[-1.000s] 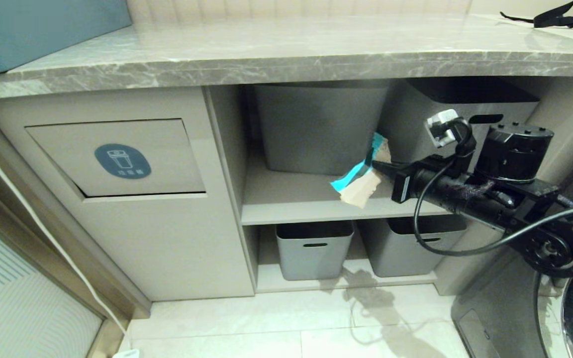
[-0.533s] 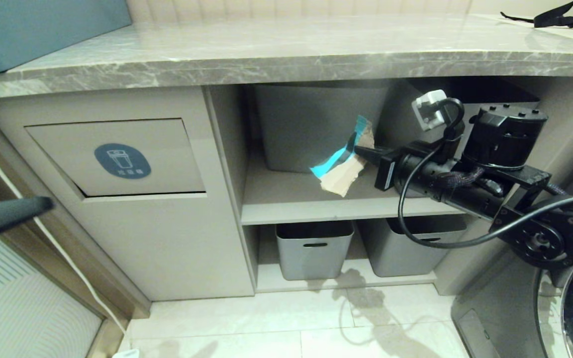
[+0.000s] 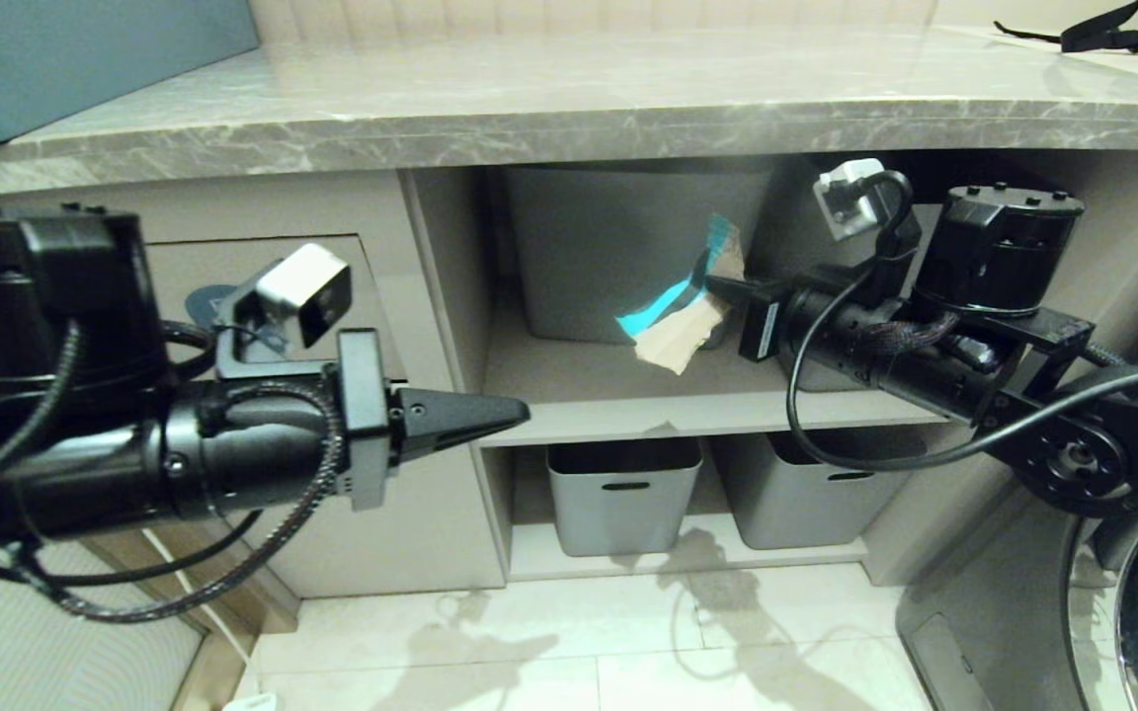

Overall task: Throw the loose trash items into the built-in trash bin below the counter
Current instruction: Hand it to the other hand

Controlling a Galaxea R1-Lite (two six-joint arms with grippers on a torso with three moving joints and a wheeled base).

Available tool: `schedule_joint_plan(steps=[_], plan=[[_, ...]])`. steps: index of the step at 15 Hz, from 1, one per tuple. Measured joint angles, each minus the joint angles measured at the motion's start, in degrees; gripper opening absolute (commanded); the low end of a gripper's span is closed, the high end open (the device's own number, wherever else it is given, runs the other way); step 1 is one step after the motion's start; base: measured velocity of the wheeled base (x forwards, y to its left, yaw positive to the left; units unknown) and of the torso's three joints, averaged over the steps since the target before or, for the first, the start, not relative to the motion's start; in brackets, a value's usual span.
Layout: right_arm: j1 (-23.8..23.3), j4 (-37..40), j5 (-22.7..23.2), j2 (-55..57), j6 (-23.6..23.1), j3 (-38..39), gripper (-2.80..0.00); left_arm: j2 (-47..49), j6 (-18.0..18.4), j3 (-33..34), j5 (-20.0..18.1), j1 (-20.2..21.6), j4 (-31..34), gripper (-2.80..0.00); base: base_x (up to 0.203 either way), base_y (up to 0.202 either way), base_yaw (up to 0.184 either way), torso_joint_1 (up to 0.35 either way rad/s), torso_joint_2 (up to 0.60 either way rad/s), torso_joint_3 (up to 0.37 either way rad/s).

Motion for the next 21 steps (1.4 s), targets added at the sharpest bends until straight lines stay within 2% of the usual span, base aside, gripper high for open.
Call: schedule_joint_plan(steps=[1, 2, 6, 9, 14, 17, 18, 19, 21], plan=[[1.42, 0.13, -0.06, -0.08, 0.02, 0.44, -2.8, 2.08, -0.96, -0.11, -0.05, -1.1, -3.03, -2.8, 0.0, 0.0, 0.0, 0.0, 0.0, 0.0], [3.26, 0.13, -0.16, -0.16, 0.0, 0.87, -2.8, 3.96, -1.24, -0.16, -0.09, -1.88, -5.13, 0.0, 0.0, 0.0, 0.0, 0.0, 0.0, 0.0], [8.65, 1.36, -1.14, -0.17, 0.07, 1.31, -2.8, 7.99, -0.96, -0.39, 0.41, -2.51, -6.7, 0.0, 0.0, 0.0, 0.0, 0.0, 0.0, 0.0], [9.54, 1.45, -1.1, -0.02, -0.01, 1.38, -2.8, 9.59, -0.9, -0.42, 1.97, -2.48, -8.56, 0.0, 0.0, 0.0, 0.0, 0.0, 0.0, 0.0], [10.89, 1.62, -1.12, -0.44, -0.09, 1.4, -2.8, 13.34, -0.03, -0.22, 8.25, -2.1, -15.29, 0.0, 0.0, 0.0, 0.0, 0.0, 0.0, 0.0], [11.94, 2.83, -1.21, -1.28, -0.1, 1.86, -2.8, 15.06, 0.87, -0.18, 8.89, -2.08, -16.65, 0.0, 0.0, 0.0, 0.0, 0.0, 0.0, 0.0], [12.24, 3.36, -1.21, -1.63, -0.09, 1.97, -2.8, 15.34, 0.84, -0.11, 9.33, -2.01, -16.67, -0.49, 0.0, 0.0, 0.0, 0.0, 0.0, 0.0], [12.41, 3.61, -1.18, -1.88, -0.12, 2.08, -2.8, 15.46, 0.78, -0.09, 10.03, -1.88, -16.76, -2.8, 0.0, 0.0, 0.0, 0.0, 0.0, 0.0], [12.55, 3.66, -1.15, -2.1, -0.27, 2.21, -2.8, 15.68, 0.84, -0.18, 10.27, -1.94, -18.02, -2.8, 0.0, 0.0, 0.0, 0.0, 0.0, 0.0]])
